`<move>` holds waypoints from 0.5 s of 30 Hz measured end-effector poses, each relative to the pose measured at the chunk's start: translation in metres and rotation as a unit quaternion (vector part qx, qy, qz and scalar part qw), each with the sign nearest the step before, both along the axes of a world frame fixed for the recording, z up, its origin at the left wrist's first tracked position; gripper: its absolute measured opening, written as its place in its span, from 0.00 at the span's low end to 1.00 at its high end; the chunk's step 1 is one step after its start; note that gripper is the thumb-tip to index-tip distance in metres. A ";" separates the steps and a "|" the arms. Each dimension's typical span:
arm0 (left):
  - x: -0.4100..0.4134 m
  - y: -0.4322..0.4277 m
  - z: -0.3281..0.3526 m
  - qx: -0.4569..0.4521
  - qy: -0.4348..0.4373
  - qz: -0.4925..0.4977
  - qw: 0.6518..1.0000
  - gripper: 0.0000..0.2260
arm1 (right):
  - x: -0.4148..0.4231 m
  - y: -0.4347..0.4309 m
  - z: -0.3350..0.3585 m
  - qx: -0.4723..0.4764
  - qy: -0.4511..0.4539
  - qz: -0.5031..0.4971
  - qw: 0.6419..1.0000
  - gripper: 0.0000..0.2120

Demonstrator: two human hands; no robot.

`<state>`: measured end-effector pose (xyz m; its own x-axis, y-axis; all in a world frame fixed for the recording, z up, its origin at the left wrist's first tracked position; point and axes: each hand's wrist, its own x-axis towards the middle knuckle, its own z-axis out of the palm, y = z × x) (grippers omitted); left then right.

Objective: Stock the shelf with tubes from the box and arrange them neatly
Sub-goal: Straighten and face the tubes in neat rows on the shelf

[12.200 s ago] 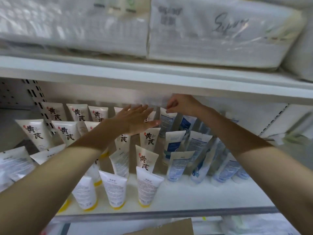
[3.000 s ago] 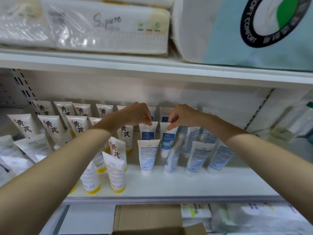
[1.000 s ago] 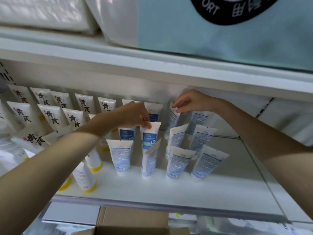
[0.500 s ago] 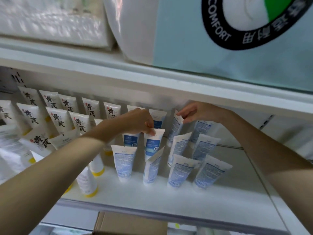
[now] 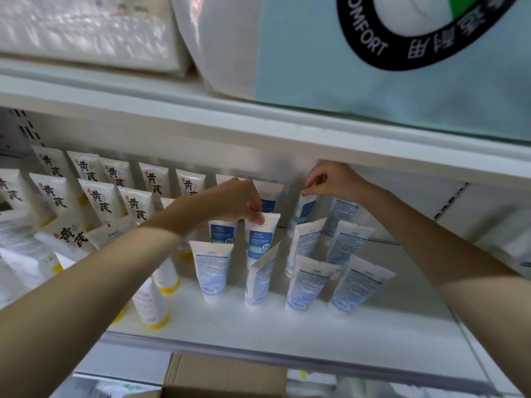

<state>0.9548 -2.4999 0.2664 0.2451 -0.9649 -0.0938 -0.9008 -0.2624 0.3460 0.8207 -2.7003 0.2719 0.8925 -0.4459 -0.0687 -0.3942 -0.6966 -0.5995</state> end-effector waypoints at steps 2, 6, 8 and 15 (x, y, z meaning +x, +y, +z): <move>0.000 -0.001 0.001 0.009 -0.001 -0.002 1.000 0.10 | 0.000 -0.003 -0.002 -0.013 0.000 0.000 1.000 0.05; 0.000 -0.004 0.003 0.017 -0.010 -0.003 1.000 0.10 | -0.002 -0.006 -0.003 -0.023 0.001 0.012 1.000 0.07; 0.000 -0.003 0.001 0.017 -0.012 -0.003 1.000 0.10 | -0.003 -0.003 0.000 -0.034 0.017 0.022 0.999 0.07; -0.002 -0.001 0.000 0.028 -0.013 -0.004 1.000 0.13 | 0.001 -0.004 -0.004 -0.034 0.047 0.017 0.998 0.01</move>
<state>0.9532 -2.5012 0.2667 0.2411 -0.9602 -0.1411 -0.9111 -0.2740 0.3078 0.8215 -2.7041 0.2674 0.8979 -0.4226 -0.1233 -0.4223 -0.7475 -0.5127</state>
